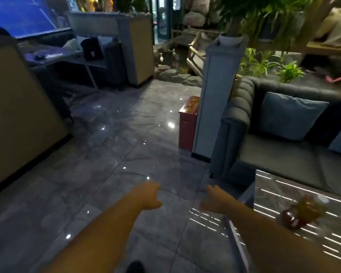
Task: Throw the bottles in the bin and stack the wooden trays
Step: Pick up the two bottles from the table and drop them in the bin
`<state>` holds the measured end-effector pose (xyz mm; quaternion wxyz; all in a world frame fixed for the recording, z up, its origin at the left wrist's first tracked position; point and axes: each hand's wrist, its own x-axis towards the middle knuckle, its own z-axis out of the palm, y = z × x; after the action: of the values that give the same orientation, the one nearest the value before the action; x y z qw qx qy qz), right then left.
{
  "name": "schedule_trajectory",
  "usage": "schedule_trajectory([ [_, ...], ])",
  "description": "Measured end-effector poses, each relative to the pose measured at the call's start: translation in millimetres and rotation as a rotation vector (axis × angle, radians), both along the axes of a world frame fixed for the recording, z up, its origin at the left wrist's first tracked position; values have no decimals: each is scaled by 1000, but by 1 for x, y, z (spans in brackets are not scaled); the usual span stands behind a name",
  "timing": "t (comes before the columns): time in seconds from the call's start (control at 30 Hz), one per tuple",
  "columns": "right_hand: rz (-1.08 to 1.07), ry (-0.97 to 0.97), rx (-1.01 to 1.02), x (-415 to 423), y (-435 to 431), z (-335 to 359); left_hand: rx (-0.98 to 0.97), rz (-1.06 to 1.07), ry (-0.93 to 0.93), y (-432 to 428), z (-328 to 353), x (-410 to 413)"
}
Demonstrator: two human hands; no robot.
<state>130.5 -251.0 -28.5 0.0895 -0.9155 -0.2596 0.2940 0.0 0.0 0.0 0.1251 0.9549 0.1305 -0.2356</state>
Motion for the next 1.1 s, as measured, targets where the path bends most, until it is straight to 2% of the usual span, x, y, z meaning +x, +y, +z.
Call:
schedule_trajectory([
  [0.27, -433, -31, -41, 31, 8, 12, 85, -415, 25, 38, -9, 152],
  [0.47, -711, -20, -21, 22, -10, 22, 77, -705, -6, 21, -8, 235],
  [0.63, -904, -31, 10, 15, -49, 25, 168, -955, -3, -36, -3, 285],
  [0.9, -1129, 28, 81, 12, -123, 13, 77, -1127, -39, -156, -9, 334],
  [1.1, -1253, 86, 24, -8, -168, -10, 18, -1285, -10, -241, -25, 337],
])
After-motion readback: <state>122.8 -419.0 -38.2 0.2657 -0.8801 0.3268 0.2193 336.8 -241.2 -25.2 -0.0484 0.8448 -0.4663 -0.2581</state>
